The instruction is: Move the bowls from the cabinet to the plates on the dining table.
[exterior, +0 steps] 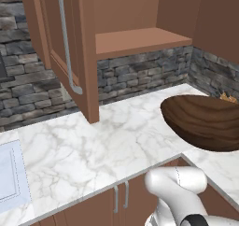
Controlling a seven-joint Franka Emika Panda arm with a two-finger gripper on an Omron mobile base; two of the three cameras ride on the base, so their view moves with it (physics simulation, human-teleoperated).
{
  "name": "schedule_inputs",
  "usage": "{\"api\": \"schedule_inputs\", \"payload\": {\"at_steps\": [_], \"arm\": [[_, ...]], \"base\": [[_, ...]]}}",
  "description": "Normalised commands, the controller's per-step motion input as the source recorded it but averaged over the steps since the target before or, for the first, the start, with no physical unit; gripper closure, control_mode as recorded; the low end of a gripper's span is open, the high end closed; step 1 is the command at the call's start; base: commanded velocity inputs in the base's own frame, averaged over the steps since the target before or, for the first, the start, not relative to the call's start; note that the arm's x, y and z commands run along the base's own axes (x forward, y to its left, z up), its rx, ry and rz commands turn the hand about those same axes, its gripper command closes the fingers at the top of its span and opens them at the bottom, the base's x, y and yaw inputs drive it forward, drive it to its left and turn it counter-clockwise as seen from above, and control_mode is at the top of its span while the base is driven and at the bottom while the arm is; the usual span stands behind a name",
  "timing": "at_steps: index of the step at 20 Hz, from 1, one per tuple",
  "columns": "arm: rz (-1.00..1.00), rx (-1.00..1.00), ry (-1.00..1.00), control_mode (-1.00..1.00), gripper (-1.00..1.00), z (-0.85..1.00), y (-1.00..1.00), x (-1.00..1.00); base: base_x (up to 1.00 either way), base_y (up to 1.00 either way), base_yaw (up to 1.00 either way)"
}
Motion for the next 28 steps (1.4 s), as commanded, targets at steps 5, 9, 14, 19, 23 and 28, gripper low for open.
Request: {"api": "schedule_inputs", "payload": {"at_steps": [5,9,14,19,23,28], "arm": [[0.0,0.0,-0.01,-1.0,1.0,0.0,0.0,0.0],[0.0,0.0,0.0,-1.0,1.0,0.0,0.0,0.0],[0.0,0.0,0.0,1.0,1.0,0.0,0.0,0.0],[0.0,0.0,0.0,1.0,1.0,0.0,0.0,0.0],[0.0,0.0,0.0,1.0,1.0,0.0,0.0,0.0],[0.0,0.0,0.0,1.0,1.0,0.0,0.0,0.0]], "base": [[0.0,0.0,0.0],[0.0,0.0,0.0],[0.0,0.0,0.0],[-0.82,0.22,0.07],[-1.0,0.33,0.19],[-0.71,0.83,0.4]]}}
